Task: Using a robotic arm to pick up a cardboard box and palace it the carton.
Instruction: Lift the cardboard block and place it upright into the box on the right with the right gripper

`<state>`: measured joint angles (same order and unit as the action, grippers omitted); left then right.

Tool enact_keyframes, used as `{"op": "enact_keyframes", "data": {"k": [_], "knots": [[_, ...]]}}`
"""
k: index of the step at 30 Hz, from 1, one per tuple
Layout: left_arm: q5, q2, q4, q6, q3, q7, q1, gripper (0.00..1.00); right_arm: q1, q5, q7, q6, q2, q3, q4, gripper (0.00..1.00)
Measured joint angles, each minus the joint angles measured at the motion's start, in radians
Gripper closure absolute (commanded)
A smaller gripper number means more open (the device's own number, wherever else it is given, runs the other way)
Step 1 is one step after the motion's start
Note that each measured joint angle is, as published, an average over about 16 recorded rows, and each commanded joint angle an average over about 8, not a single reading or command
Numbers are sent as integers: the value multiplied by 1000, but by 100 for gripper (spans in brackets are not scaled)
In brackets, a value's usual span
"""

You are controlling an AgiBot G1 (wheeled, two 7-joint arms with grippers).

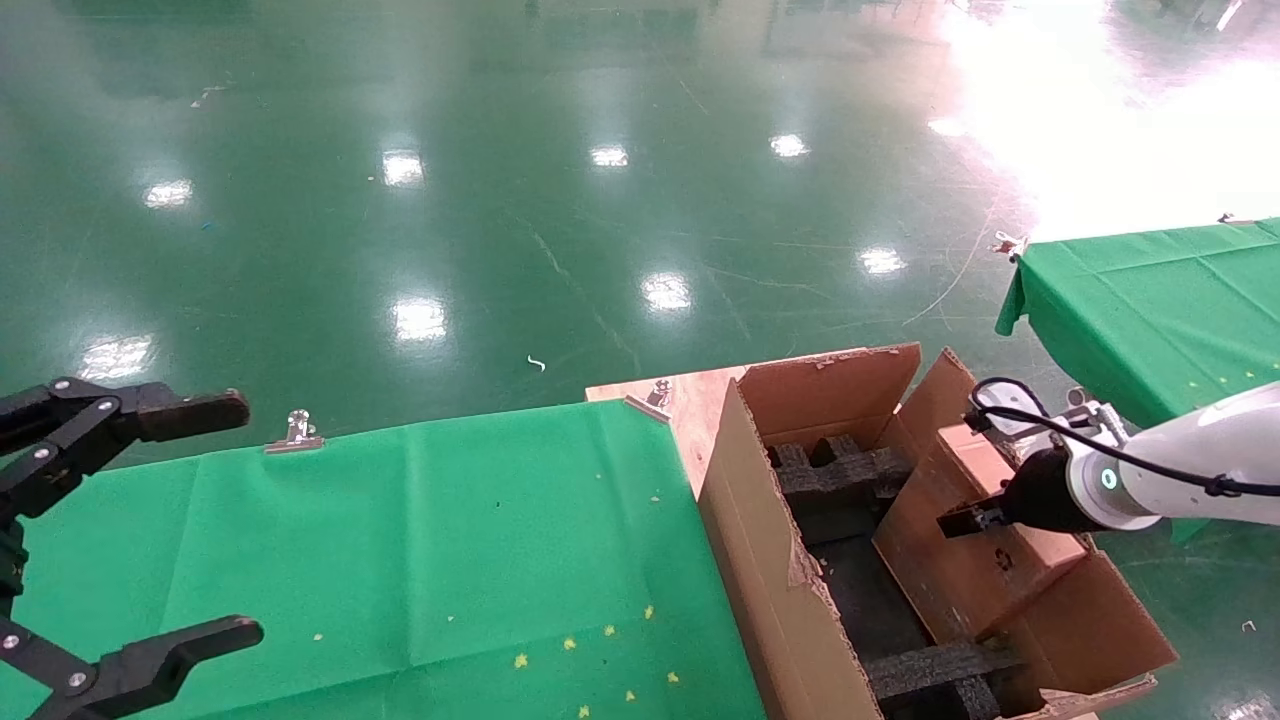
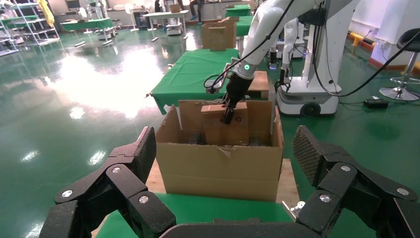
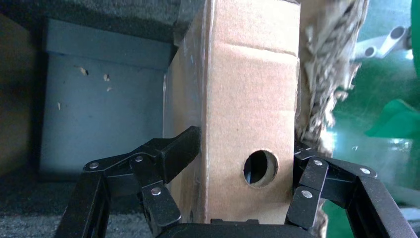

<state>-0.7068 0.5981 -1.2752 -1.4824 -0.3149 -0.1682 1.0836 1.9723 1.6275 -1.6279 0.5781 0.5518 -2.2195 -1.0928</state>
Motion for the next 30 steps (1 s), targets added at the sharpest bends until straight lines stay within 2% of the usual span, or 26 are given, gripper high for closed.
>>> {"op": "enact_keyframes", "data": {"k": [14,22,30], "knots": [[0,0,0,0,0,0,0,0,49,123,-90,38,10,-21,-36,100],[1,0,0,0,-1,0,0,0,1,163,-159,18,37,-34,-28,100],[1,0,0,0,-1,0,0,0,-69,149,-188,-26,67,-35,21,100]]}}
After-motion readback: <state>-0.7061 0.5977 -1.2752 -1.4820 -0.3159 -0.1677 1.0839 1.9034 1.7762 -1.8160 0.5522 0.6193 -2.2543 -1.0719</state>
